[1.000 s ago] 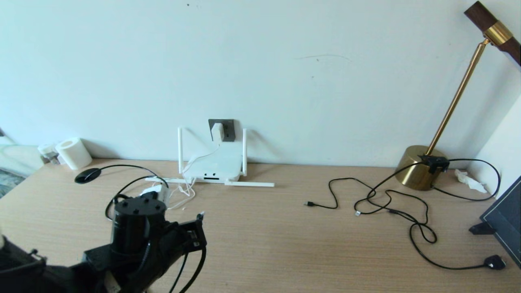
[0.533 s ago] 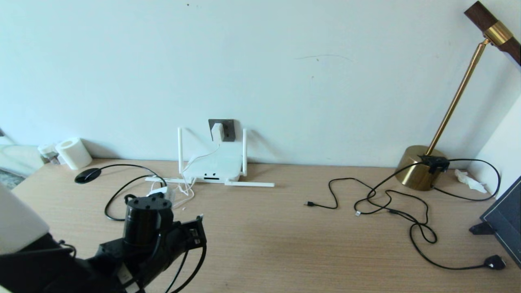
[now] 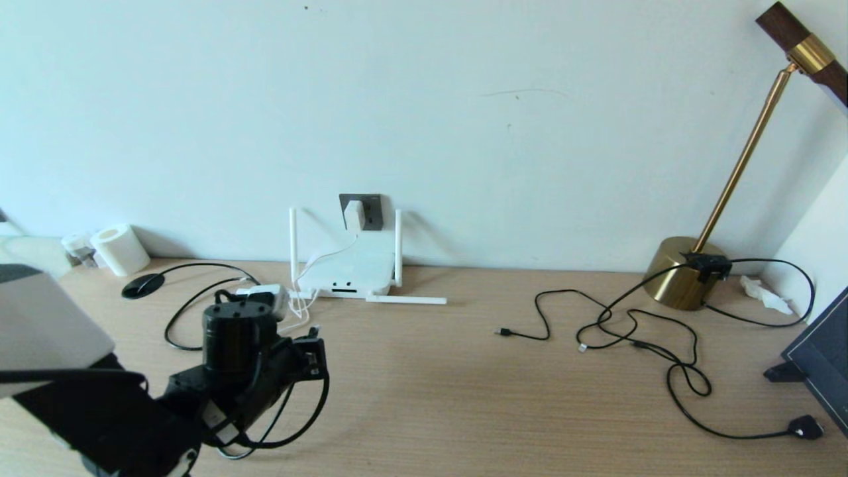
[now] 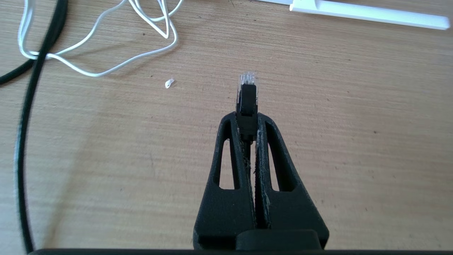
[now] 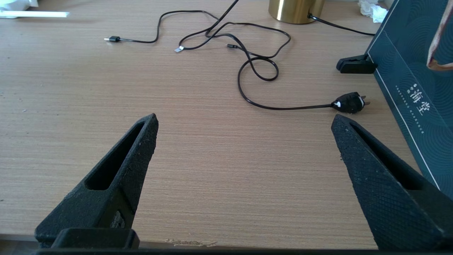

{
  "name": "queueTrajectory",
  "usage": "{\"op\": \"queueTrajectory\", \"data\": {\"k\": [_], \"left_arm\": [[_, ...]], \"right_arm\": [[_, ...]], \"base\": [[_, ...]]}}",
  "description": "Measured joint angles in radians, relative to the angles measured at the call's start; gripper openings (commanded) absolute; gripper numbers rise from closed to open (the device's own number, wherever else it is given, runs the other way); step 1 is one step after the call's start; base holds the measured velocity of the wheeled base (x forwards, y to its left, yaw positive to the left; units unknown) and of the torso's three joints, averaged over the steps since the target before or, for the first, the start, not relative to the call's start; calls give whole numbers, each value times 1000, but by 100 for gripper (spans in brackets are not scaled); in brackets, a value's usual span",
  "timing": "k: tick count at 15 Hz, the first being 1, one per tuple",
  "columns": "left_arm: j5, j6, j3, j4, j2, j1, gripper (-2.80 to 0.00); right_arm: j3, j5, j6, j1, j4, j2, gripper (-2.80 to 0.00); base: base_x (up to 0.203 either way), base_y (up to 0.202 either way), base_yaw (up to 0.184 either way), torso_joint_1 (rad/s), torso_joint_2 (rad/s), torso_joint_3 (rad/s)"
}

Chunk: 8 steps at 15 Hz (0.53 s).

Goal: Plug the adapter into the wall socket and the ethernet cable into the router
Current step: Align cable and router interface

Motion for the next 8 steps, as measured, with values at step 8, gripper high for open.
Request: {"op": "queueTrajectory", "data": {"k": [8], "left_arm": [[-54, -17, -245, 36, 192, 51, -280]], "right_arm": [[0, 0, 0, 0, 0, 0, 0]], "base": [[0, 0, 0, 0, 0, 0]]}}
